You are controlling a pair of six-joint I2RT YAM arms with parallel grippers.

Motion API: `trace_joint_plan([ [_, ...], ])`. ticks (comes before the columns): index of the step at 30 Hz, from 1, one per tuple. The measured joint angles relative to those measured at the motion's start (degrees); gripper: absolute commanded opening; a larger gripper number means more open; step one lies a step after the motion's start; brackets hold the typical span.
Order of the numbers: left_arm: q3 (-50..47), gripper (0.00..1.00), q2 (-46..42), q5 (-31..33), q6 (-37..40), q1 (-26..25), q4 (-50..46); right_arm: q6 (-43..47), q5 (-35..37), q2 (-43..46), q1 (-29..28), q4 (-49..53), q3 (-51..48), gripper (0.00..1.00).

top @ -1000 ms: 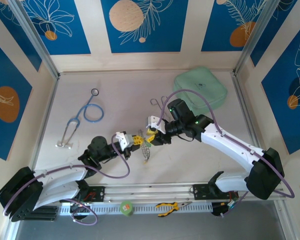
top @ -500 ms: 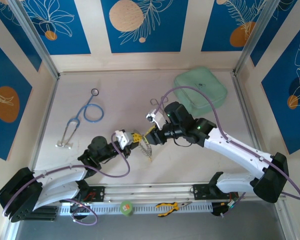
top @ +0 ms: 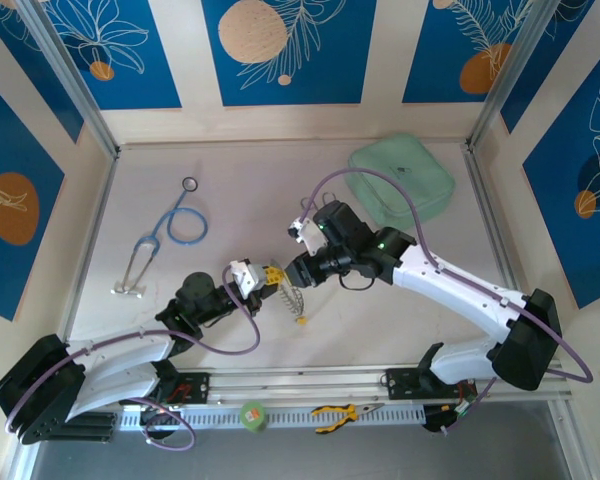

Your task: Put the keys on the keyring

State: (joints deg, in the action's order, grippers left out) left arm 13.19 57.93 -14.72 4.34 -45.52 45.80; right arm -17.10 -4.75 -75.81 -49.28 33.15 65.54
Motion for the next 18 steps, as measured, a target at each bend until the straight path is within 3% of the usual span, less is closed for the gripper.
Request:
trace_joint_plan([
  [11,0.0,0.0,0.0,0.0,0.0,0.0,0.0,-1.5,-2.2,-0.8,1.4,0.1,0.7,0.0],
  [18,0.0,0.0,0.0,-0.1,0.0,0.0,0.9,-2.3,-4.5,-0.8,3.8,0.3,0.5,0.0],
])
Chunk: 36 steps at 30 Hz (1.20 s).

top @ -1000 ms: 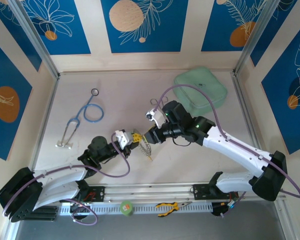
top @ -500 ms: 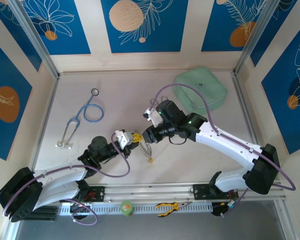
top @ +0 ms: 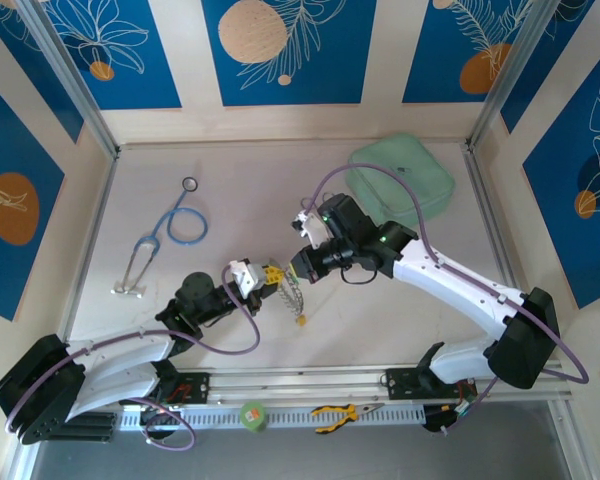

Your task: Put the keys on the keyring

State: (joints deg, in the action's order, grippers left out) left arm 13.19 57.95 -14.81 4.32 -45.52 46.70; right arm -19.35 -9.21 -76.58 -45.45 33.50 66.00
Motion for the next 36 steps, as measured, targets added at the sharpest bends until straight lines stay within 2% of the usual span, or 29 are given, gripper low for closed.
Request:
trace_joint_plan([
  [6,0.0,0.0,1.3,-0.4,0.0,0.0,1.3,-0.8,-4.4,-0.9,1.5,-1.6,-1.9,0.02],
  [7,0.0,0.0,1.7,-0.5,0.0,0.0,1.5,-0.9,-5.0,-1.1,1.7,-1.7,-2.1,0.07],
  [9,0.0,0.0,2.8,-0.7,0.0,0.0,2.4,-1.0,-6.6,-1.4,2.4,-1.7,-2.2,0.27],
  [12,0.0,0.0,4.0,-0.9,-0.4,0.0,4.3,-0.3,-8.0,-1.2,4.0,-2.2,-2.6,0.35],
  [18,0.0,0.0,5.3,-1.7,-1.9,0.0,7.4,5.6,-8.1,3.5,6.8,-6.1,-6.7,0.35],
  [24,0.0,0.0,5.8,-2.2,-3.3,0.0,9.1,17.1,-11.0,10.6,5.3,-15.3,-14.8,0.37],
  [29,0.0,0.0,6.6,-3.5,-4.3,0.0,10.6,23.8,-12.7,10.0,4.1,-18.4,-15.2,0.37],
  [36,0.0,0.0,7.5,-4.9,-5.6,0.0,11.5,27.7,-14.3,8.3,4.6,-20.5,-15.5,0.35],
])
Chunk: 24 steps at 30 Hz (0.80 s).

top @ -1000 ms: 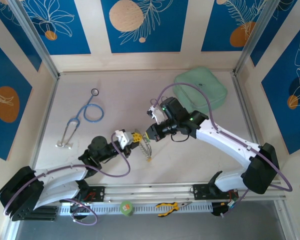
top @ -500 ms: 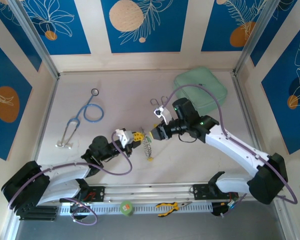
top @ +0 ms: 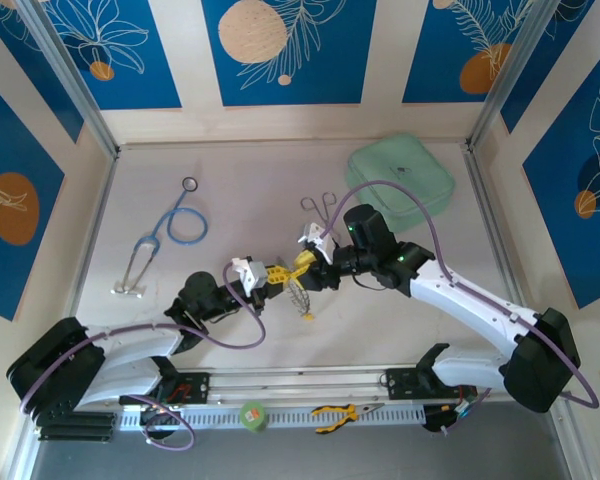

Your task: Put the keys on the keyring

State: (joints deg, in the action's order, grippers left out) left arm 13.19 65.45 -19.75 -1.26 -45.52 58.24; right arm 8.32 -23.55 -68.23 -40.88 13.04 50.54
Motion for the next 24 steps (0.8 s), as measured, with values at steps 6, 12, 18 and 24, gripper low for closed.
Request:
trace_joint_plan([
  [6,0.0,0.0,0.0,-0.9,-0.4,0.0,0.9,1.5,-0.5,-0.3,1.3,-0.2,-0.3,0.33],
  [12,0.0,0.0,0.0,-1.3,-0.5,0.0,1.4,3.1,-0.4,-0.3,1.6,0.7,-0.3,0.34],
  [18,0.0,0.0,0.0,-1.8,-1.5,0.0,1.6,3.7,-1.0,-0.8,1.6,1.1,-0.3,0.34],
  [24,0.0,0.0,0.0,-2.6,-2.0,0.0,2.1,4.3,-2.2,-1.7,1.9,0.9,-0.3,0.33],
])
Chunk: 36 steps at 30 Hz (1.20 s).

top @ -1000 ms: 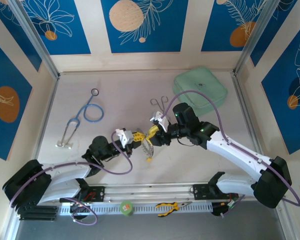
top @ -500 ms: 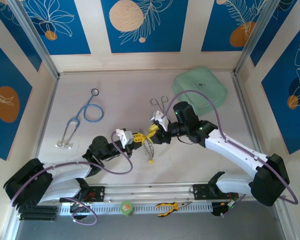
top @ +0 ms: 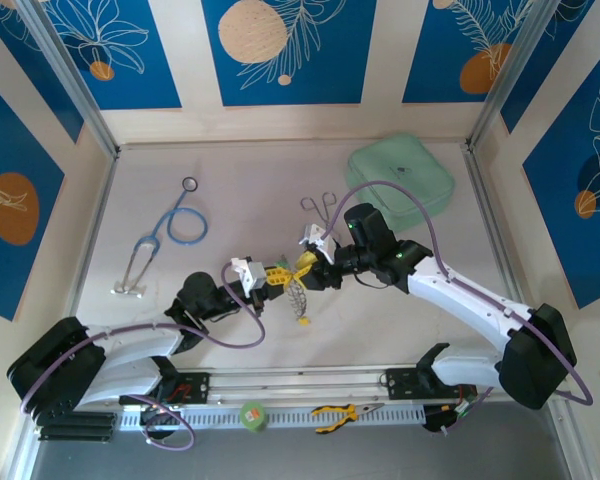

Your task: Put the keys on the keyring

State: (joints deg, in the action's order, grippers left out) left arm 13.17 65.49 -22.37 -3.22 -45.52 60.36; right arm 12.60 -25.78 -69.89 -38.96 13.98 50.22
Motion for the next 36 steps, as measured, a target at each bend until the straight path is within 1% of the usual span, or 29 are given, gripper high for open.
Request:
trace_joint_plan([
  [4,0.0,0.0,0.0,-0.3,-0.8,0.0,0.2,0.5,-1.2,-0.2,0.3,-0.4,0.0,0.31],
  [6,0.0,0.0,0.0,-0.6,-1.1,0.0,0.7,1.3,-2.2,-0.2,0.5,-0.8,0.0,0.26],
  [9,0.0,0.0,0.5,-0.7,-1.7,0.1,1.6,2.7,-4.0,-0.2,0.7,-1.9,-0.5,0.16],
  [13,-0.1,0.0,1.4,-1.6,-2.8,0.1,2.6,3.9,-6.2,-0.1,1.1,-2.8,-1.3,0.11],
  [16,-0.1,0.0,1.9,-2.1,-3.4,0.1,4.1,5.0,-8.1,-0.1,1.7,-3.2,-1.3,0.0],
  [23,-0.2,0.0,3.0,-3.6,-4.9,0.1,7.1,6.5,-13.0,-0.1,3.1,-2.8,-1.2,0.0],
  [25,-0.2,0.05,2.9,-3.8,-4.9,0.1,7.1,7.3,-13.3,-0.1,3.2,-2.2,-1.1,0.0],
  [26,-0.2,0.06,2.9,-3.8,-4.9,0.1,6.9,7.6,-13.3,-0.1,3.2,-1.6,-0.8,0.0],
  [31,-0.2,0.22,1.2,-3.4,-3.5,0.0,3.9,9.6,-12.7,-0.1,2.9,2.9,1.1,0.0],
  [36,0.2,0.26,-1.0,-2.5,-1.9,0.0,-1.7,12.3,-9.8,-0.9,1.2,8.6,4.3,0.0],
])
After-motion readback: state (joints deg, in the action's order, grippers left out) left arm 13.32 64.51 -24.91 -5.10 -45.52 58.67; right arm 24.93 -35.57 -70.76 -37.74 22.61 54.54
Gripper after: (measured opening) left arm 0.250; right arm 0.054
